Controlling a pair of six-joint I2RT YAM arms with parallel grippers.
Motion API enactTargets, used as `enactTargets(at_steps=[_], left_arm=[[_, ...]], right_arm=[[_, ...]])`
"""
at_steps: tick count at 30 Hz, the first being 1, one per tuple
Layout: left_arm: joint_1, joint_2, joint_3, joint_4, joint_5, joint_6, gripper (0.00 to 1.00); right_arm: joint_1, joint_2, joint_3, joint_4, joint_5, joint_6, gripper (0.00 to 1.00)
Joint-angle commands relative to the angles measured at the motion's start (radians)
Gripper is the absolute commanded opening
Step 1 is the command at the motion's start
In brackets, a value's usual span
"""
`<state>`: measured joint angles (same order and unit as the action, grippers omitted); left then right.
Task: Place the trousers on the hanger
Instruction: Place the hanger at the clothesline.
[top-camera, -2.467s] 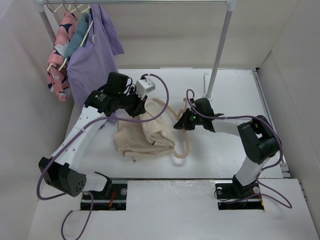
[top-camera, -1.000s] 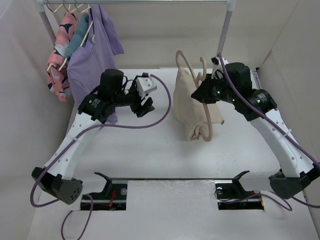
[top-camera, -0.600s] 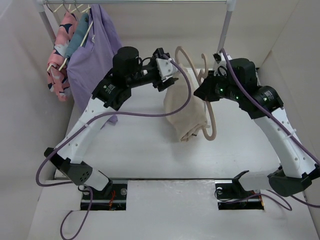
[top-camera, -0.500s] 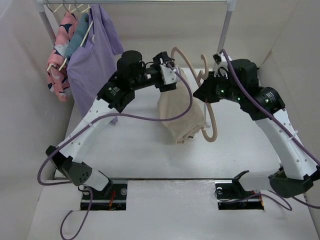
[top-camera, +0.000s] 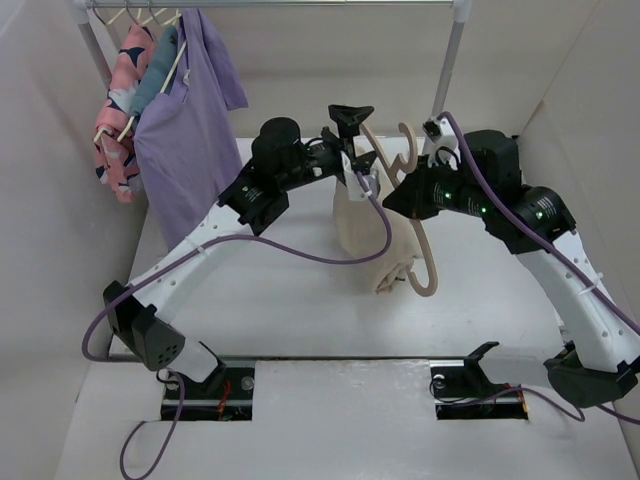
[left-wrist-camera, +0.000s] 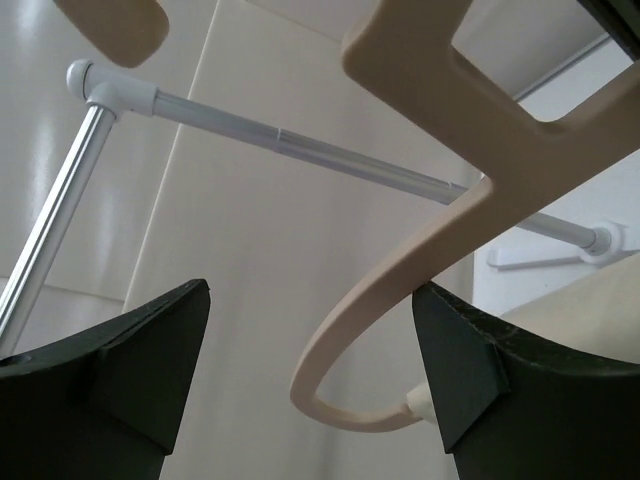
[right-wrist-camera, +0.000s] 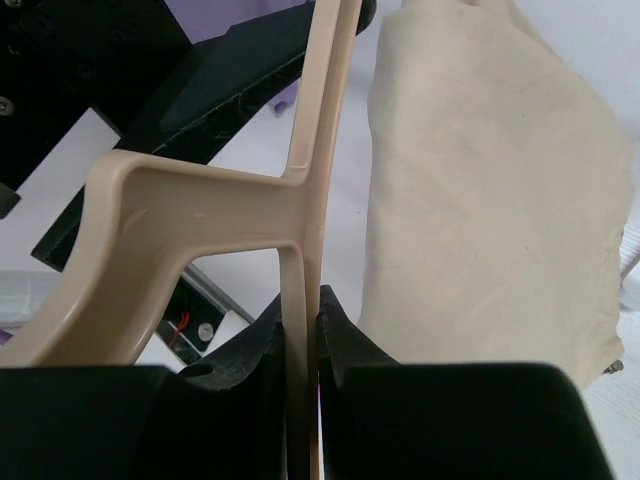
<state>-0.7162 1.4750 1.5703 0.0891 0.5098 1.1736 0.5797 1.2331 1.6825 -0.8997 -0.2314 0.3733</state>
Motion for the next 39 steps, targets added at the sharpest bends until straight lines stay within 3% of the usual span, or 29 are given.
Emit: enactTargets(at_steps=[1, 7, 10, 13, 14, 15, 16, 19, 21, 22, 24, 25, 28, 31, 34, 37, 39], left_arm=[[-0.017, 0.004, 0.007, 0.101, 0.004, 0.072, 0.79], [-0.028, 0.059, 0.036, -0.043, -0.008, 0.178, 0.7], [-0.028, 0.068, 0.007, -0.017, -0.008, 0.199, 0.65], [-0.028, 0.079, 0.02, 0.044, -0.008, 0.148, 0.36], [-0.028, 0.079, 0.02, 0.06, -0.008, 0.123, 0.23], [-0.028, 0.079, 0.033, 0.076, -0.008, 0.104, 0.04], [-0.028, 0.079, 0.033, 0.108, -0.022, 0.095, 0.0], [-0.028, 0.07, 0.013, 0.149, -0.031, 0.116, 0.0], [-0.009, 0.07, 0.004, 0.149, -0.019, 0.126, 0.0], [-0.009, 0.061, 0.004, 0.14, -0.019, 0.135, 0.0], [0.003, 0.061, 0.004, 0.126, -0.004, 0.144, 0.0], [0.012, 0.061, 0.004, 0.115, -0.004, 0.144, 0.0], [0.012, 0.05, 0.004, 0.115, -0.004, 0.156, 0.0], [0.021, 0.05, 0.004, 0.115, -0.004, 0.156, 0.0], [0.021, 0.05, 0.004, 0.115, -0.004, 0.156, 0.0], [0.021, 0.05, 0.013, 0.115, 0.006, 0.147, 0.0], [0.021, 0.05, 0.013, 0.115, 0.006, 0.115, 0.0]], right_arm=[[0.012, -0.024, 0.013, 0.139, -0.034, 0.003, 0.0], [0.022, -0.024, 0.003, 0.159, -0.043, 0.003, 0.0], [0.022, -0.024, 0.003, 0.159, -0.052, 0.003, 0.0], [0.022, -0.034, -0.024, 0.168, -0.063, 0.012, 0.0], [0.022, -0.034, -0.039, 0.168, -0.063, 0.012, 0.0], [0.022, -0.034, -0.04, 0.168, -0.063, 0.012, 0.0], [0.022, -0.047, -0.065, 0.168, -0.063, 0.012, 0.0], [0.022, -0.061, -0.105, 0.157, -0.002, 0.012, 0.03], [0.022, -0.084, -0.115, 0.125, 0.055, 0.012, 0.12], [0.022, -0.093, -0.115, 0.081, 0.113, 0.012, 0.22], [0.022, -0.103, -0.126, 0.038, 0.153, 0.001, 0.31], [0.022, -0.113, -0.126, 0.021, 0.173, 0.001, 0.4], [0.022, -0.142, -0.126, -0.03, 0.188, 0.001, 0.49], [0.022, -0.17, -0.145, -0.048, 0.216, 0.001, 0.52], [0.031, -0.191, -0.165, -0.039, 0.216, 0.001, 0.49], [0.04, -0.192, -0.175, -0.004, 0.227, 0.01, 0.15], [0.051, -0.182, -0.175, 0.015, 0.262, 0.021, 0.0]])
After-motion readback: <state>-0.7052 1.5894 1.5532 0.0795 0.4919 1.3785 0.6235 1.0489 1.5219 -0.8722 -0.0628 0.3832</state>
